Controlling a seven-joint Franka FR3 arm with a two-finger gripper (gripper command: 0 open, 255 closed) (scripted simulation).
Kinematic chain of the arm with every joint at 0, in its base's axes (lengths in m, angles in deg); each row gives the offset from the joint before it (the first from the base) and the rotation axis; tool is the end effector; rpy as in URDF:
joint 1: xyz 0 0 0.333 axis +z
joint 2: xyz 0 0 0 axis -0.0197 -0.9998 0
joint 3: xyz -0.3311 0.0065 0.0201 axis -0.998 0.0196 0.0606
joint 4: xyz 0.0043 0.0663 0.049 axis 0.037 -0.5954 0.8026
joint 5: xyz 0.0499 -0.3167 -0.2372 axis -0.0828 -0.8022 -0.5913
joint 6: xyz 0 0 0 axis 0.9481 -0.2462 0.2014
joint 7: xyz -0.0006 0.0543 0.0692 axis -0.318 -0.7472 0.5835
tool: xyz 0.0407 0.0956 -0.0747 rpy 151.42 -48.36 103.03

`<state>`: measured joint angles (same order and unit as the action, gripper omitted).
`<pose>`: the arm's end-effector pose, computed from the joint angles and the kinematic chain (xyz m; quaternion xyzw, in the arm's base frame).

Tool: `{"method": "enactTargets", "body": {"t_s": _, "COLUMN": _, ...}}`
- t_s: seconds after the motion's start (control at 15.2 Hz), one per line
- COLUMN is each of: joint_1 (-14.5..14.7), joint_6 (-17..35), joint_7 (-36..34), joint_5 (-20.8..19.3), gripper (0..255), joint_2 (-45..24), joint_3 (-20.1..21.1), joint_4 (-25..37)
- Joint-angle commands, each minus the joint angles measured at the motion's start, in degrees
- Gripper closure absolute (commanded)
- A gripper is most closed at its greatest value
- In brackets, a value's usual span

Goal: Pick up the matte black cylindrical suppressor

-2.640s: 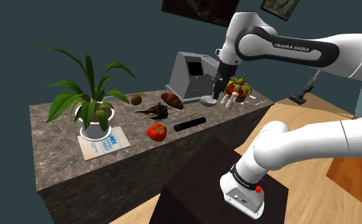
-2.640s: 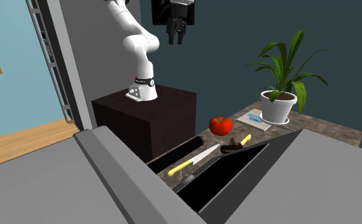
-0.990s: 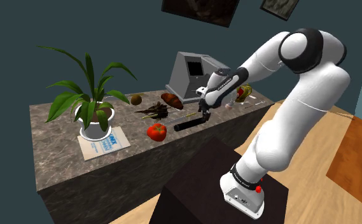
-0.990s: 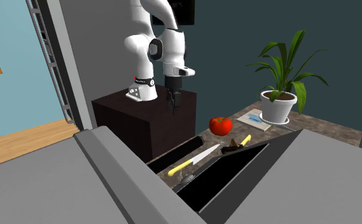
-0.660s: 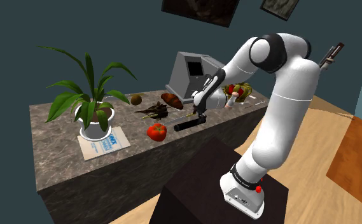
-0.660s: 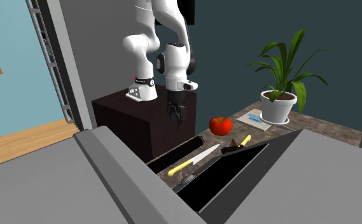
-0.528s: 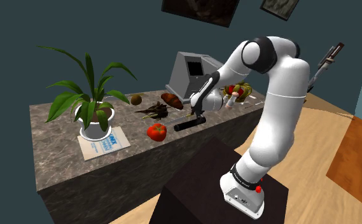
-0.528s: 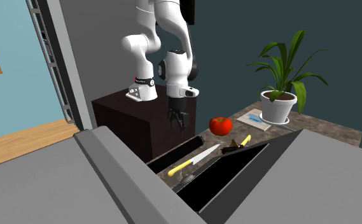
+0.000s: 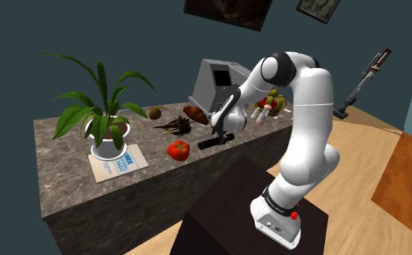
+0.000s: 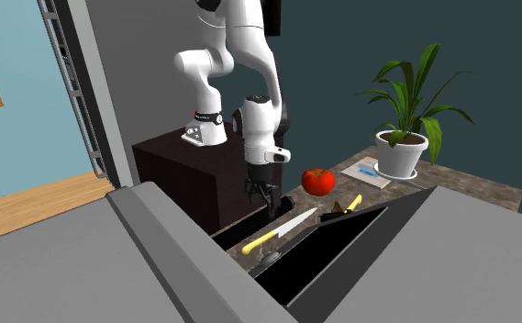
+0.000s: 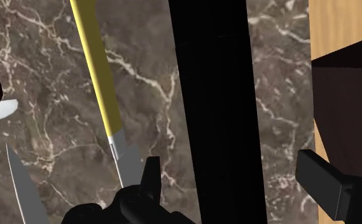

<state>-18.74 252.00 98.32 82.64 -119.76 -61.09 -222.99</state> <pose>0.4516 -0.2624 0.0942 0.8227 0.5600 0.0172 0.0962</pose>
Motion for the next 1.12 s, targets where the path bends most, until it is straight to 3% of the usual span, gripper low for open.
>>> {"method": "enactTargets", "body": {"t_s": 0.0, "joint_1": -0.92, "joint_6": 1.12, "joint_7": 0.26, "joint_5": 0.12, "gripper": 0, "joint_2": -2.11, "joint_3": 0.91, "joint_4": 1.12}}
{"method": "enactTargets", "body": {"t_s": 0.26, "joint_1": -1.70, "joint_6": 2.45, "joint_7": 0.37, "joint_5": 0.21, "gripper": 0, "joint_2": -4.36, "joint_3": 1.75, "joint_4": 2.11}}
{"method": "enactTargets", "body": {"t_s": 0.33, "joint_1": -1.75, "joint_6": 2.50, "joint_7": 0.40, "joint_5": 0.21, "gripper": 255, "joint_2": -4.35, "joint_3": 1.78, "joint_4": 2.05}}
{"method": "enactTargets", "body": {"t_s": 1.06, "joint_1": -1.10, "joint_6": 1.42, "joint_7": 0.29, "joint_5": 0.15, "gripper": 255, "joint_2": -2.61, "joint_3": 1.11, "joint_4": 1.33}}
